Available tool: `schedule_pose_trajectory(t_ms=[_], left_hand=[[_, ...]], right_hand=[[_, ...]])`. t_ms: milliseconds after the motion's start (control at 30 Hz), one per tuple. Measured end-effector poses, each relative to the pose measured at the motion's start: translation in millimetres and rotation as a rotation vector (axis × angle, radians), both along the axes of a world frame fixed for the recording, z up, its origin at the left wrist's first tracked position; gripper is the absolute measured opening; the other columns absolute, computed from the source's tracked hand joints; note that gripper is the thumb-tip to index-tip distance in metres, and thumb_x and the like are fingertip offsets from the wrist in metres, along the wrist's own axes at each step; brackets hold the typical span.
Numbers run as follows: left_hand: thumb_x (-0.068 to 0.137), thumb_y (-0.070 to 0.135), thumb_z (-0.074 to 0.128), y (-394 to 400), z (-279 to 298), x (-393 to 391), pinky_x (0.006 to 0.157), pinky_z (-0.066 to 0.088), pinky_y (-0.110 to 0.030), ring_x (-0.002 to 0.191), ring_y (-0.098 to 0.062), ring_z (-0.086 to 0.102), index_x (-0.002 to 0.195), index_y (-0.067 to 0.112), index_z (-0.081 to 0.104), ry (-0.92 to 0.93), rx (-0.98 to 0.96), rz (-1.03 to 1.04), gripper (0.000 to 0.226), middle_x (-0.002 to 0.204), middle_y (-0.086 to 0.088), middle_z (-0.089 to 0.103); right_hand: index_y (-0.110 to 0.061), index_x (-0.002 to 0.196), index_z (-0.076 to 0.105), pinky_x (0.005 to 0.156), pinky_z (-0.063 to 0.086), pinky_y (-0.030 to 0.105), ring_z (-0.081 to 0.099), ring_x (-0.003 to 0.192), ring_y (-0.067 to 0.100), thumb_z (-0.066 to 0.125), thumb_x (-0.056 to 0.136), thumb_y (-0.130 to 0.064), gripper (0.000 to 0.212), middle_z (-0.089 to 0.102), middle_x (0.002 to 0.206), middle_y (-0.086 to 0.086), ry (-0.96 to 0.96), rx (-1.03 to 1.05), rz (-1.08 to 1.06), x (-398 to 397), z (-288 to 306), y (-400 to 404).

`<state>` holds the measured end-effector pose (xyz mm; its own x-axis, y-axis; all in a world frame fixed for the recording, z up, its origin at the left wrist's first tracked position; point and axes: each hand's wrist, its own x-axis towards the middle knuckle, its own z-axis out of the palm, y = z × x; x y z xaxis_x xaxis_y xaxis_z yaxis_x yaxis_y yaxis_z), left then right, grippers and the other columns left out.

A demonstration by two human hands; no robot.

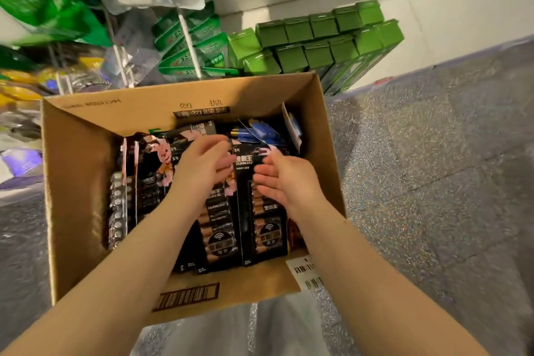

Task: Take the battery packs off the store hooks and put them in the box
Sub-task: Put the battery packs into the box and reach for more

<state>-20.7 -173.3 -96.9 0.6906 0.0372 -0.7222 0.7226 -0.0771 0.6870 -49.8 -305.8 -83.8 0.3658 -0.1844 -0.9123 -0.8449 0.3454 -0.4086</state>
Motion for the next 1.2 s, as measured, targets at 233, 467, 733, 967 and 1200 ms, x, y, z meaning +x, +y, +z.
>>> schedule_pose_trajectory(t_ms=[233, 467, 733, 967, 1200], left_hand=[[0.103, 0.017, 0.046, 27.7, 4.3, -9.5, 0.077, 0.055, -0.026, 0.093, -0.010, 0.068, 0.113, 0.018, 0.061, 0.001, -0.074, 0.074, 0.018, 0.101, 0.002, 0.070], [0.103, 0.025, 0.047, 28.1, 0.7, -8.6, 0.076, 0.052, -0.023, 0.098, -0.010, 0.065, 0.121, 0.018, 0.057, 0.012, -0.065, 0.040, 0.022, 0.108, 0.002, 0.067], [0.102, 0.028, 0.050, 19.7, 12.3, -14.0, 0.072, 0.055, -0.027, 0.094, -0.014, 0.066, 0.116, 0.023, 0.051, 0.082, -0.103, 0.035, 0.015, 0.106, 0.002, 0.066], [0.081, 0.020, 0.077, 22.5, 21.7, -24.6, 0.083, 0.052, -0.041, 0.107, -0.026, 0.065, 0.117, 0.017, 0.062, 0.131, -0.146, -0.027, 0.038, 0.108, -0.002, 0.070], [0.089, 0.005, 0.067, 37.9, 18.2, -23.2, 0.088, 0.052, -0.043, 0.095, -0.023, 0.068, 0.093, 0.034, 0.058, 0.024, -0.124, 0.071, 0.031, 0.105, -0.003, 0.072]], right_hand=[[-0.003, 0.086, 0.061, 0.035, 0.040, 0.015, 0.069, 0.072, 0.009, 0.054, 0.098, -0.036, 0.036, 0.072, 0.095, 0.010, 0.101, -0.012, -0.115, 37.9, -25.4, 12.5], [-0.005, 0.095, 0.064, 0.033, 0.033, 0.012, 0.055, 0.052, 0.005, 0.060, 0.095, -0.025, 0.019, 0.063, 0.068, 0.000, 0.143, -0.046, -0.180, 44.2, -29.0, 10.7], [-0.011, 0.070, 0.050, 0.045, 0.033, 0.023, 0.038, 0.042, 0.009, 0.047, 0.097, -0.009, 0.027, 0.044, 0.047, -0.003, -0.130, 0.108, -0.031, -31.3, 0.1, 10.8], [-0.015, 0.070, 0.051, 0.047, 0.036, 0.018, 0.041, 0.045, 0.007, 0.048, 0.100, -0.015, 0.030, 0.048, 0.053, -0.003, -0.265, 0.008, 0.569, -52.5, 7.8, 1.0], [-0.009, 0.095, 0.062, 0.061, 0.047, 0.028, 0.057, 0.066, 0.016, 0.040, 0.101, -0.044, 0.042, 0.062, 0.074, 0.004, -0.088, -0.013, -0.139, -8.4, 7.8, -1.1]])
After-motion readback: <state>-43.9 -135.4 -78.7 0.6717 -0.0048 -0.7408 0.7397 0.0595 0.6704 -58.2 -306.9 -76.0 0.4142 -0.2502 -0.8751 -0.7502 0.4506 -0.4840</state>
